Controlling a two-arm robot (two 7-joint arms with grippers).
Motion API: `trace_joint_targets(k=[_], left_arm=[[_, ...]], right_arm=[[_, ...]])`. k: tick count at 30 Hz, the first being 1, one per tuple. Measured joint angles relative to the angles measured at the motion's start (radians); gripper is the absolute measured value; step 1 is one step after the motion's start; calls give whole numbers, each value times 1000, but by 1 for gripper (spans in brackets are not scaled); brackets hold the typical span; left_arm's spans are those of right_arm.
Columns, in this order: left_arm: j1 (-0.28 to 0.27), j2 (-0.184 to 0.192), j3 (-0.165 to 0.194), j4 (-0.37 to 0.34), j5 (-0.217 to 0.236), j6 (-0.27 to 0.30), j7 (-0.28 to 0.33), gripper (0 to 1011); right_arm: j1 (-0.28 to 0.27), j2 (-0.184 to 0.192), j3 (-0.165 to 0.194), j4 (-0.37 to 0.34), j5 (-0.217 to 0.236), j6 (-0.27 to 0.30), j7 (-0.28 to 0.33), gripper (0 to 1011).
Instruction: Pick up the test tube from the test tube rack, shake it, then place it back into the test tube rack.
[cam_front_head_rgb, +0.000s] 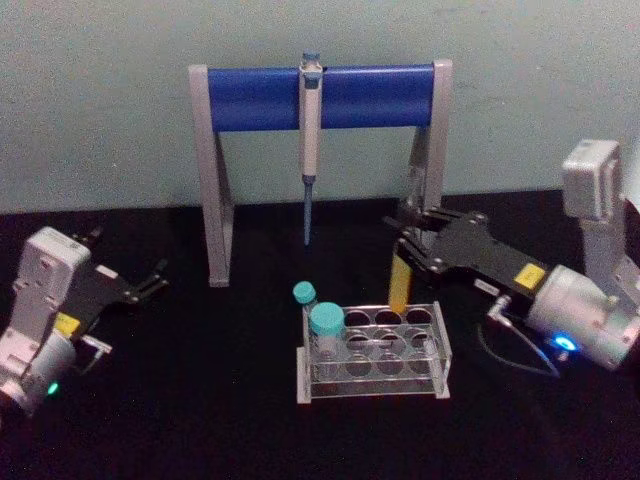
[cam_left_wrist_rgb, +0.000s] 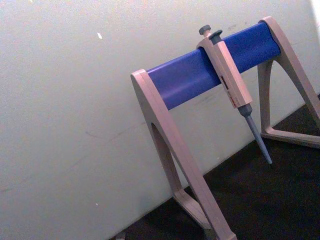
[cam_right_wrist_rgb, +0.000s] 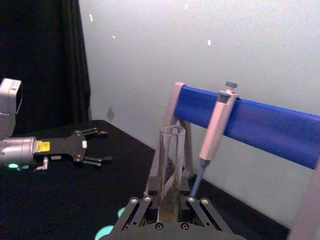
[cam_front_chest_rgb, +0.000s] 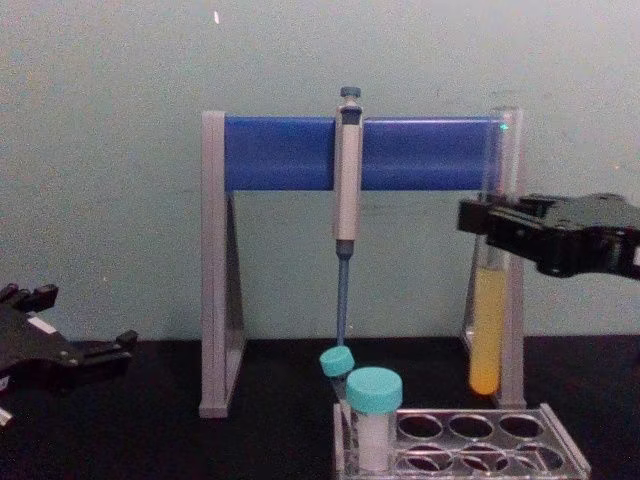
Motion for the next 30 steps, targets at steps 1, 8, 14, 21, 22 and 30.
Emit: trace_joint_targets(k=[1, 8, 14, 21, 22, 30], left_arm=[[0, 0, 0, 0, 0, 0, 0, 1010], [0, 0, 0, 0, 0, 0, 0, 1010], [0, 0, 0, 0, 0, 0, 0, 1010], [0, 0, 0, 0, 0, 0, 0, 1010], [0, 0, 0, 0, 0, 0, 0, 1010], [0, 0, 0, 0, 0, 0, 0, 1010]], right_arm=[[9, -4, -5, 8, 0, -1, 4, 233], [104, -60, -49, 115, 3, -31, 38, 232], [151, -85, -60, 173, -22, -50, 20, 233], [159, -92, -48, 191, -45, -51, -19, 233], [156, -92, -43, 191, -46, -50, -24, 233], [143, -95, -26, 186, -53, -47, -34, 233]])
